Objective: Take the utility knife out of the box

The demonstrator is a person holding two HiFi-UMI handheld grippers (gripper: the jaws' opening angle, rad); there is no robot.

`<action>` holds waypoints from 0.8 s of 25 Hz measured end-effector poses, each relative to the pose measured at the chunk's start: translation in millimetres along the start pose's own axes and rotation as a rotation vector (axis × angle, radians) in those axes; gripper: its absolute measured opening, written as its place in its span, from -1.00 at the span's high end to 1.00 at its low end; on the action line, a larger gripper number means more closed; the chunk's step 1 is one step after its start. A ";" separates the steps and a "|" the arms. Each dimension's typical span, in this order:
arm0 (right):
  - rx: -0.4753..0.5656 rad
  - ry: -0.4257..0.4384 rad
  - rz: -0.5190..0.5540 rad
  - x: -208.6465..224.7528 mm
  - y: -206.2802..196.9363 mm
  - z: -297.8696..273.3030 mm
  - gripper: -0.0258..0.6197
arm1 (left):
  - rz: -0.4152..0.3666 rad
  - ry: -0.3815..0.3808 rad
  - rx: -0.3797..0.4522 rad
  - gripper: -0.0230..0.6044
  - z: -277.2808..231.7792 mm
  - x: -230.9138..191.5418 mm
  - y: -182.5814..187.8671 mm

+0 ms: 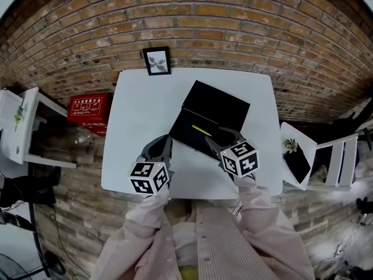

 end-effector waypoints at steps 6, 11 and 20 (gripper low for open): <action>-0.108 0.019 0.027 0.3 -8.3 -21.8 0.39 | 0.025 -0.020 -0.046 0.95 -12.4 -5.2 -7.5; -0.226 0.023 0.108 0.3 -13.3 -41.9 0.39 | 0.044 -0.034 -0.058 0.95 -22.4 -13.9 -9.4; -0.376 0.031 0.217 -4.1 -26.3 -70.2 0.39 | 0.055 -0.067 -0.065 0.95 -34.9 -19.3 -7.5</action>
Point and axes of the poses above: the fingertips, and each gripper's own axes: z backward along the fingers, x to its right, y out of its top, the point moved 4 cm from there along z, backward along the fingers, and after that the axes turned 6 degrees about z, right-handed, at the moved point
